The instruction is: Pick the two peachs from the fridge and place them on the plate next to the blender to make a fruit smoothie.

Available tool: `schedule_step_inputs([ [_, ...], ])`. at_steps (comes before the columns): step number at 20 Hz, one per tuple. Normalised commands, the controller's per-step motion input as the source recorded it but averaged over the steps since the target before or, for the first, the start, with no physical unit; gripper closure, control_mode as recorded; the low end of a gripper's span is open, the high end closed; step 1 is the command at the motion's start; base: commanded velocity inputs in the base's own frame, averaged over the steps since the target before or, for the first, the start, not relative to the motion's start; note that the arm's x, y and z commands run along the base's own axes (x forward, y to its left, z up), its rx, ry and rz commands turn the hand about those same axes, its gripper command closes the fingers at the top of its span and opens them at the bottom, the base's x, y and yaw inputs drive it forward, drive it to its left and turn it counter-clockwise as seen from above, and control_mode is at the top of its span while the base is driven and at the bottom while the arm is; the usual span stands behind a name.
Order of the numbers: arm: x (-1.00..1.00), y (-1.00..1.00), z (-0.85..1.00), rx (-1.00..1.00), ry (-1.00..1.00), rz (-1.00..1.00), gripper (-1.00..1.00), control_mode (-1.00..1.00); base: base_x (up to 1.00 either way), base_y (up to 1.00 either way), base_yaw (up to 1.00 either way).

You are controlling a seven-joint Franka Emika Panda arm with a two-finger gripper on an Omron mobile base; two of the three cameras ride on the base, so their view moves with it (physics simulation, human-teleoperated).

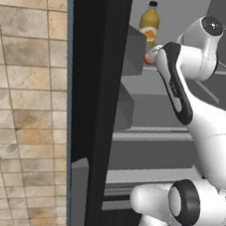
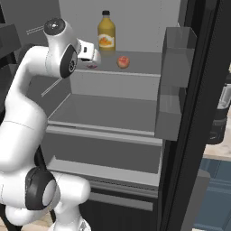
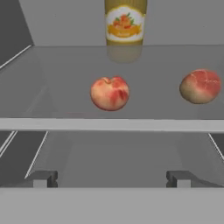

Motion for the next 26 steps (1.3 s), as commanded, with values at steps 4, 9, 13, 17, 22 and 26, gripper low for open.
schedule_step_inputs([
  [4, 0.66, 0.00, -0.06, 0.00, 0.00, 0.00, -1.00, -1.00, 0.00, 0.00, 0.00],
  [9, 0.71, 0.00, -0.30, 0.00, 0.01, 0.00, -1.00, -1.00, 0.00, 0.00, 0.00],
  [13, 0.72, 0.00, -0.38, 0.00, 0.02, 0.00, -1.00, -1.00, 0.00, 0.00, 0.00],
  [17, 0.67, 0.00, -0.19, 0.00, 0.00, 0.00, -1.00, -1.00, 0.00, 0.00, 0.00],
  [22, 0.45, 0.00, -0.06, 0.00, 0.00, 0.00, -1.00, -1.00, 0.00, 0.00, 0.00],
  [26, 0.16, 0.00, -0.18, 0.00, 0.00, 0.00, -1.00, -1.00, 0.00, 0.00, 0.00],
])
